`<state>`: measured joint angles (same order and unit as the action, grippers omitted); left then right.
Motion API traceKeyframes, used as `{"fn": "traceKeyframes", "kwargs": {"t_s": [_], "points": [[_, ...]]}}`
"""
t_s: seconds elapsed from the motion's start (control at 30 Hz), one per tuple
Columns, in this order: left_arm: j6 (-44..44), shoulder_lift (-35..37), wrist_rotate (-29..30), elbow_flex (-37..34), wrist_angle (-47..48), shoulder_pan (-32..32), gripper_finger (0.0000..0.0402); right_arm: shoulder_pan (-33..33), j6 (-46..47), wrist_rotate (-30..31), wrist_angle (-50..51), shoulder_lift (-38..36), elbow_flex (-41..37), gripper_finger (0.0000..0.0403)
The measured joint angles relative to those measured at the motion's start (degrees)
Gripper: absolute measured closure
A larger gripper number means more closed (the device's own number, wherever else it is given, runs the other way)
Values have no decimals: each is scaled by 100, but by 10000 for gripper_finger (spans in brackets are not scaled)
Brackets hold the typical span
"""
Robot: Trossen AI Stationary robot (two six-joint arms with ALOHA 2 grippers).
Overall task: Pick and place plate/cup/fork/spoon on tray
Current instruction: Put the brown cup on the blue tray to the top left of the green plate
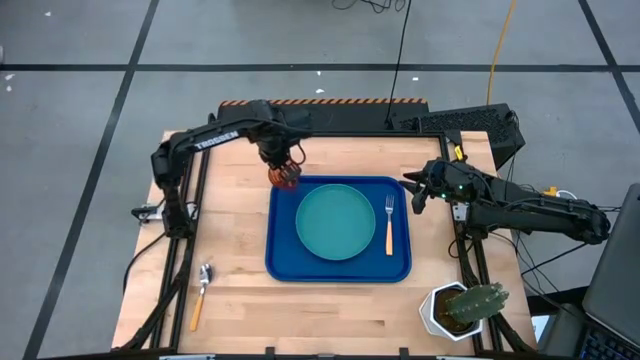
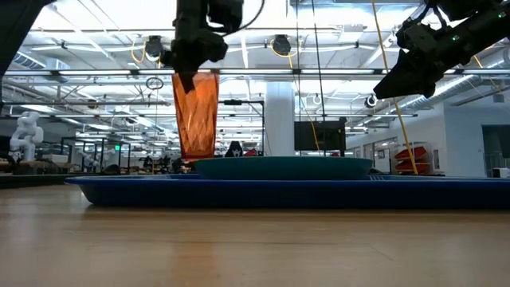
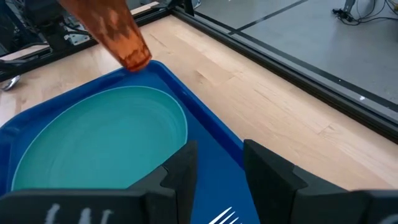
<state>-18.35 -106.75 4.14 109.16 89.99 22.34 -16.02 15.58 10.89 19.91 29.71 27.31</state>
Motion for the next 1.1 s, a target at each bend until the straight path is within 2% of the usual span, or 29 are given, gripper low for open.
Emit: {"fn": "traceKeyframes", "kwargs": {"t_s": [0.3,1.1], "points": [[292,-359,-6,0,-8,-9,394,-1,2,-12,7,0,0,282],[685,-458,-197,-1,-101,128,394,0,8,-21,10,0,0,282]]}}
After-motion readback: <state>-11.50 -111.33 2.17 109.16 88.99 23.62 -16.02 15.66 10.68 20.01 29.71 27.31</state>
